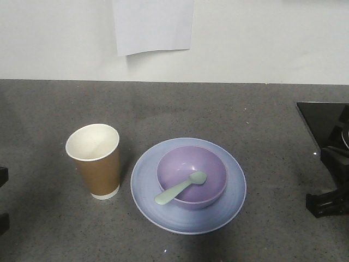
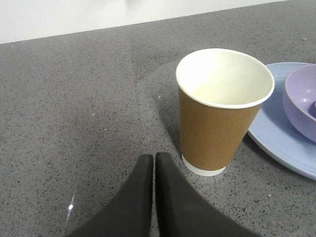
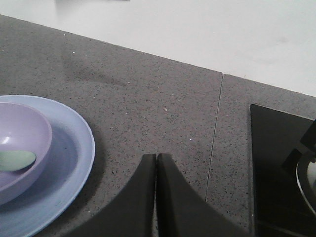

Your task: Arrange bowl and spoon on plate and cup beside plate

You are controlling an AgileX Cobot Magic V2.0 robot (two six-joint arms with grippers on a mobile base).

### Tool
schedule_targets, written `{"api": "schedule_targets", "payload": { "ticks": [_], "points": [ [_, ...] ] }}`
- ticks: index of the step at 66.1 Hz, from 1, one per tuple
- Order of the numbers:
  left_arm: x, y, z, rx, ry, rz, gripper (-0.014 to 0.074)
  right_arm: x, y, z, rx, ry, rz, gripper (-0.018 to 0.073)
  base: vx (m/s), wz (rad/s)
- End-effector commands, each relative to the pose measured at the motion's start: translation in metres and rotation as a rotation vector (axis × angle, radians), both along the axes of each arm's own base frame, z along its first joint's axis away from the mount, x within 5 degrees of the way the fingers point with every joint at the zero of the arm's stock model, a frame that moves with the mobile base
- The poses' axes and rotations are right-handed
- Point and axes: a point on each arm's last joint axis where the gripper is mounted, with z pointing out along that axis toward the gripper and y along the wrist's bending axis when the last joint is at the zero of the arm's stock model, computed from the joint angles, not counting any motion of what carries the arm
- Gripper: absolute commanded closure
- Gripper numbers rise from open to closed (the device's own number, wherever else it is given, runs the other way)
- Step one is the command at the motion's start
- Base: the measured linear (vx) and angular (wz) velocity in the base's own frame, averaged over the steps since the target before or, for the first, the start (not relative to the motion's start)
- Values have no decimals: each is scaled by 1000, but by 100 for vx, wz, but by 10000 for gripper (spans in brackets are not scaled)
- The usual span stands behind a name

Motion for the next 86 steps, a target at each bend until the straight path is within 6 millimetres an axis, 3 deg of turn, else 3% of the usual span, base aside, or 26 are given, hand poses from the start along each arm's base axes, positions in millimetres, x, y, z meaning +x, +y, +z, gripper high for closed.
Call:
{"api": "schedule_targets", "payload": {
  "ticks": [1, 46, 59, 72, 79, 86],
  "points": [
    [2, 0, 14, -39, -75, 18, 603, 1, 2, 13, 2, -64, 27, 561, 0, 0],
    [2, 2, 8, 37, -78, 11, 603, 1, 2, 13, 2, -64, 27, 561, 0, 0],
    [-7, 10, -34, 13, -187, 87, 603, 1, 2, 12, 1, -62, 25, 561, 0, 0],
    [-30, 23, -81, -95, -303, 218, 603, 1, 2, 12, 0, -62, 24, 561, 0, 0],
    [-41, 27, -98, -96, -355, 243, 603, 1, 2, 12, 0, -62, 24, 561, 0, 0],
    [-47, 27, -99, -43, -382, 213, 603, 1, 1, 12, -1, -60, 22, 561, 0, 0]
  ]
}}
